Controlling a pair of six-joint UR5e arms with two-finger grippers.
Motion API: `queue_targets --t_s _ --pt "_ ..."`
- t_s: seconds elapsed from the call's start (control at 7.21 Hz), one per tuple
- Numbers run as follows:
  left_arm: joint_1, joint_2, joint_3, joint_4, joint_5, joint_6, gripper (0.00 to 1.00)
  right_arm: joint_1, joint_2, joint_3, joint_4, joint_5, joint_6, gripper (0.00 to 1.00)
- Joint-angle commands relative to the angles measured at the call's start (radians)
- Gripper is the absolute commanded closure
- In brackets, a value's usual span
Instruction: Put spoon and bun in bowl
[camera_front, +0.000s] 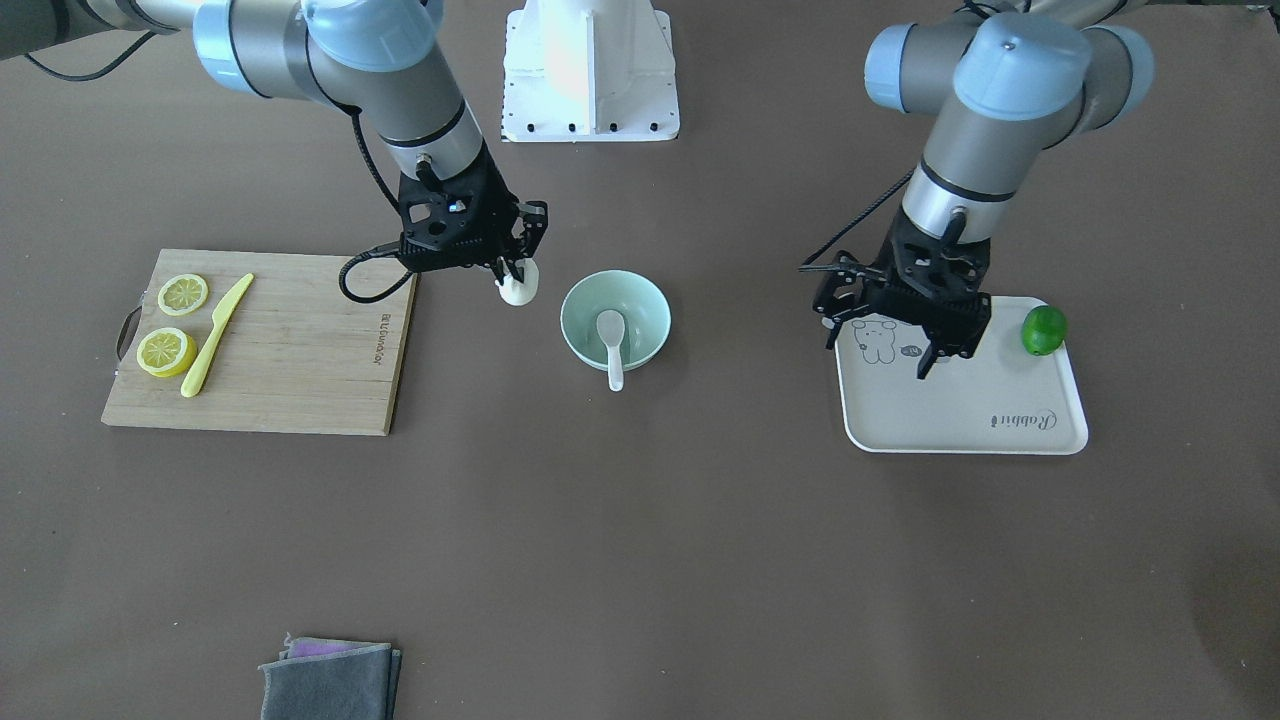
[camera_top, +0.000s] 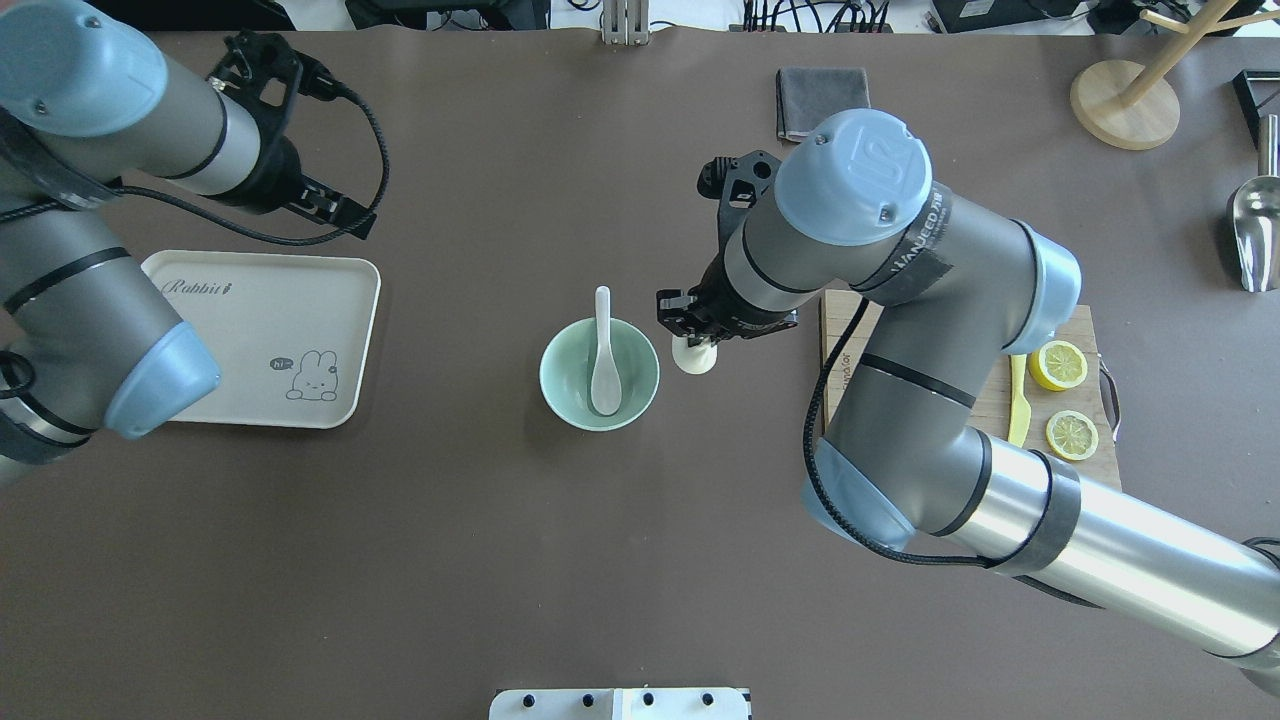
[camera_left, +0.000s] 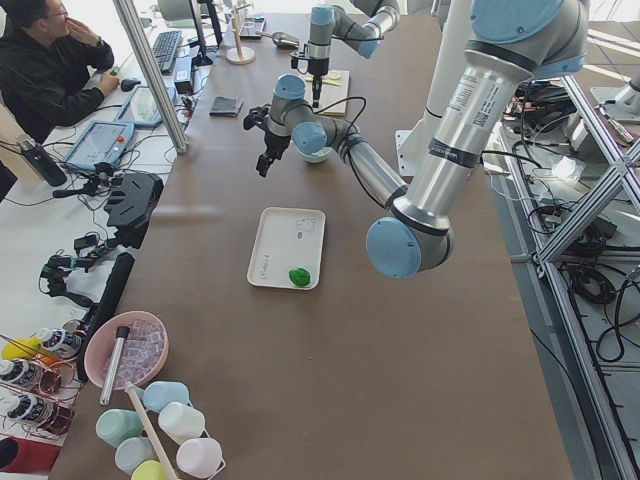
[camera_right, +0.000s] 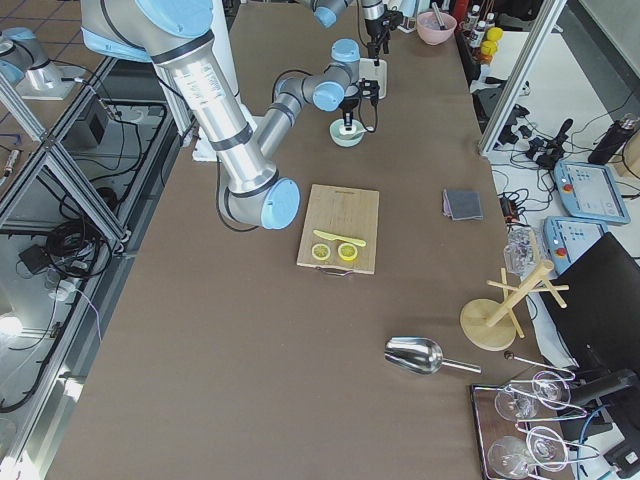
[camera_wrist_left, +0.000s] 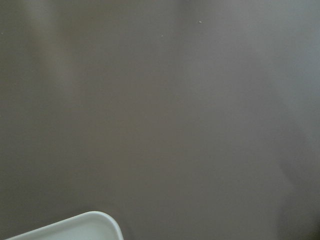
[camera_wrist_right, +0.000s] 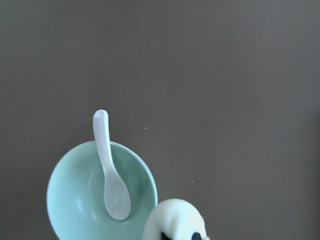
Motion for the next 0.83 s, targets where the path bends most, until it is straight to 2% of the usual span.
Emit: queue_targets --t_s 0.0,0.14,0.55,0.69 --pt "-0.129 0.084 -0.017 0.020 -0.032 0.125 0.02 -0.036 0.097 -0.137 0.057 -0.050 0.017 1.00" --pt "-0.172 0.087 -0.017 0.017 -0.100 0.125 0.02 -0.057 0.102 -0.169 0.084 -0.051 0.032 1.00" --pt "-0.182 0.077 0.017 0.025 -0.116 0.109 0.02 -0.103 0.108 -0.183 0.091 -0.073 0.063 1.00" --pt "-0.183 0.075 0.025 0.019 -0.116 0.112 0.02 -0.105 0.134 -0.200 0.089 -0.073 0.128 0.18"
